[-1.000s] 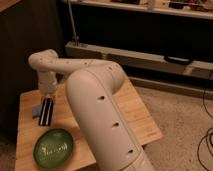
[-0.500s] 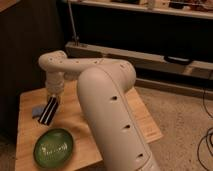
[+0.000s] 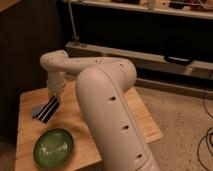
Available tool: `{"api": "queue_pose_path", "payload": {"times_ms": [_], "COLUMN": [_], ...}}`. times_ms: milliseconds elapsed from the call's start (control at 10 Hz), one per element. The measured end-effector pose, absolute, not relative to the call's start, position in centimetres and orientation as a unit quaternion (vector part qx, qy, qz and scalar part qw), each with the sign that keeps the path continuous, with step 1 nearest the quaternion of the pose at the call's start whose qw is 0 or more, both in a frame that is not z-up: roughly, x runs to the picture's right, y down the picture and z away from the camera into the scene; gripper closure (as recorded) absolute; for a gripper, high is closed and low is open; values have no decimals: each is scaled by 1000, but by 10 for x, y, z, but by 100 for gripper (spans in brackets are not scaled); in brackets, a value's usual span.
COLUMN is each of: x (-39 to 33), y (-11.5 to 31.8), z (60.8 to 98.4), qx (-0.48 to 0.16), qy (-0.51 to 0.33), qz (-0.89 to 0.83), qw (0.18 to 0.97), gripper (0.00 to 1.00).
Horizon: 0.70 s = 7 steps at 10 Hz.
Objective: Place the eraser on the white sponge
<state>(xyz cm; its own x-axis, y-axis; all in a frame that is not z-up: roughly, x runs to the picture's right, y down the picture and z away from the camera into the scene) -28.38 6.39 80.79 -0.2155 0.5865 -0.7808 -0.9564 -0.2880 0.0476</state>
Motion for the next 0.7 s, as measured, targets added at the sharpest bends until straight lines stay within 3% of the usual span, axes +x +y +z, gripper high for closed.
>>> {"api": "queue_pose_path", "payload": {"times_ms": [400,700], "x": [-262,-263], "y": [62,58], "z": [826,828], "qx": [-322,-322], "qy": [284,279], "qz": [804,811], "qw": [412,400], "gripper": [91,91]}}
